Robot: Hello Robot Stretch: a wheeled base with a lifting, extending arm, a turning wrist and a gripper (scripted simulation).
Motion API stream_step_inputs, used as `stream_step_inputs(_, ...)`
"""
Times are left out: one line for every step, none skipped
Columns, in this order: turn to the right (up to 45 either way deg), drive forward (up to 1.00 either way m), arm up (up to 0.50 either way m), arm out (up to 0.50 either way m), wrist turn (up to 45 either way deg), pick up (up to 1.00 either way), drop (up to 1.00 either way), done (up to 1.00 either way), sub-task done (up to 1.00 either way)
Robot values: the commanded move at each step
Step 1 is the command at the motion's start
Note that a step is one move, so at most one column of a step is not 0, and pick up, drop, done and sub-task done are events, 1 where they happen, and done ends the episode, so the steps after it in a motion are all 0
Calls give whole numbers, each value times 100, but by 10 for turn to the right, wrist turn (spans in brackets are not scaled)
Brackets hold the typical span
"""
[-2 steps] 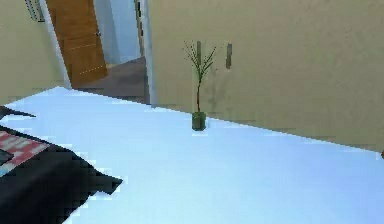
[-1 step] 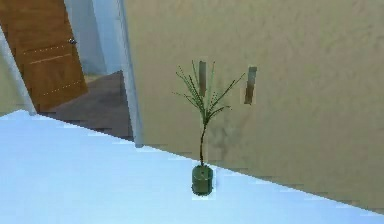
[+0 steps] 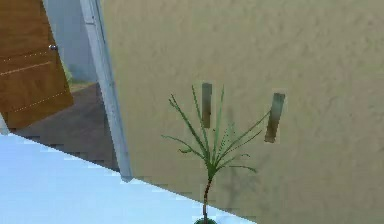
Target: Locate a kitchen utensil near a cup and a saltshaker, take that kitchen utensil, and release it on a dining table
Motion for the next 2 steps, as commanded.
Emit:
stream_step_inputs(-390,0,0,0,0,0,0,0,0)
stream_step_inputs(0,100,0,0,0,0,0,0,0)
